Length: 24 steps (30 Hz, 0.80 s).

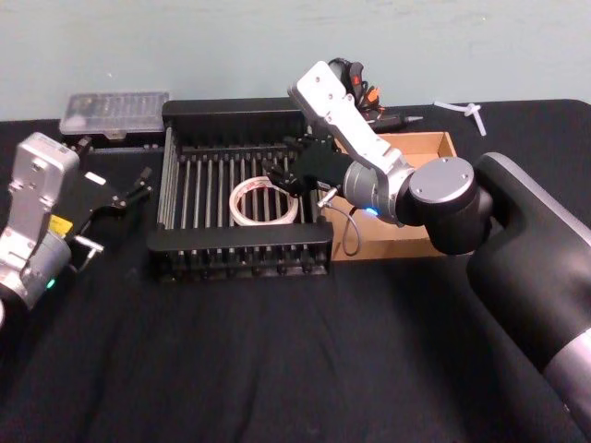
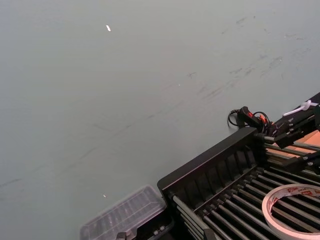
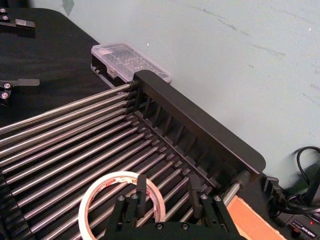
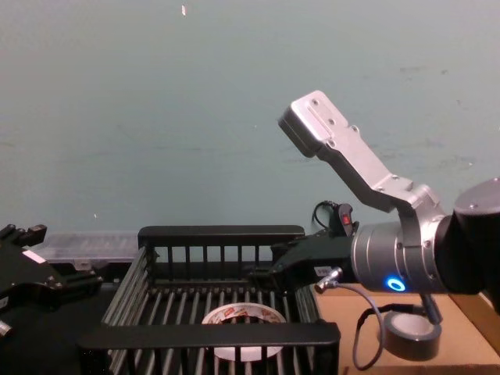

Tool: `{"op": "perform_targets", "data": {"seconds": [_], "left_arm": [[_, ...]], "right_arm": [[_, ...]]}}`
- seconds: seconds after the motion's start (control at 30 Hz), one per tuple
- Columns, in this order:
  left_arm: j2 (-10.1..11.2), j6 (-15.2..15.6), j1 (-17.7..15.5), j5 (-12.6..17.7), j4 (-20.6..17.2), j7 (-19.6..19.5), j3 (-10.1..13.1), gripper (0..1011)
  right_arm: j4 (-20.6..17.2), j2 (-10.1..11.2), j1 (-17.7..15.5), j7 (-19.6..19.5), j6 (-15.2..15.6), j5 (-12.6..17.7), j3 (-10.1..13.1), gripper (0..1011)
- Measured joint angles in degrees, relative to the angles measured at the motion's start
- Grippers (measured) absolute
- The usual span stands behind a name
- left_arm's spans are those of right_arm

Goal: Pick up the white tape and place it into the black box , Pick up the silver tape and place it into the brown box.

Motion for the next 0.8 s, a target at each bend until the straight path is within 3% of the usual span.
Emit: {"op": "perform_targets", "data": {"seconds": [0.13,0.27,0.37,0.5,0.8], "left_arm": [[0.00,0.00,0.00,0.00,0.00,0.00,0.00,1001],[0.00,0.00,0.00,0.00,0.00,0.00,0.00,1002],[0.00,0.00,0.00,0.00,0.00,0.00,0.00,1002],[0.00,0.00,0.00,0.00,0.00,0.00,0.00,1001],[0.00,0.00,0.00,0.00,0.00,0.00,0.00,1000]], "right_arm": [[-0.02,0.00,0.00,0.00,0.00,0.02,0.00,660],[-0.04,0.01,0.00,0.00,0.01,0.05,0.00,739],[-0.04,0.01,0.00,0.00,0.01,0.08,0.00,867],[-0.04,0.01,0.00,0.00,0.00,0.10,0.00,966],[-1.85,0.32,-0.73,0.48,0.02,0.53,0.94,1002]]}}
